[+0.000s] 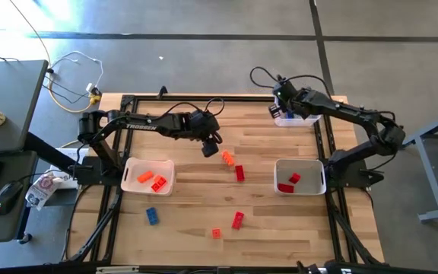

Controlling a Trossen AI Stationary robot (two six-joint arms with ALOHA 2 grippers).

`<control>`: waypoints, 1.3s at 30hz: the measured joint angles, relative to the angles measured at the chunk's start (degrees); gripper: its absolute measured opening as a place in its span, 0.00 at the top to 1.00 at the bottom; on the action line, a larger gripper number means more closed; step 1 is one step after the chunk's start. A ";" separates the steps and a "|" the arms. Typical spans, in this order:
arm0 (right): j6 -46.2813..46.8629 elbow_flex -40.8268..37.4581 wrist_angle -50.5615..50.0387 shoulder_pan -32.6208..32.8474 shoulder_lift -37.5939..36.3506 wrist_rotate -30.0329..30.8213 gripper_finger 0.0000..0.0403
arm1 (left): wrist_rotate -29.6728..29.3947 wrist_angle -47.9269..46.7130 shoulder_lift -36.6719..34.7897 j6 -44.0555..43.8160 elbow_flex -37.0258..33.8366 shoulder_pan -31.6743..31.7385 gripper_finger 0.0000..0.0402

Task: Sort & place blocks by color
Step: Put the blue game piece into the transparent bin, then put the red game piece into the gray bin

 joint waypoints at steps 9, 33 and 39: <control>0.80 0.00 -2.01 -5.14 0.00 -13.52 0.83 | -1.44 0.04 0.02 0.03 -0.02 0.15 0.46; 2.74 0.00 -2.00 -9.44 5.68 -20.73 0.58 | -2.41 -2.95 0.02 5.12 -0.06 0.15 0.46; 7.31 0.00 -2.97 -6.99 1.86 -20.77 0.58 | -5.12 -5.08 -1.43 7.87 -0.09 0.32 0.45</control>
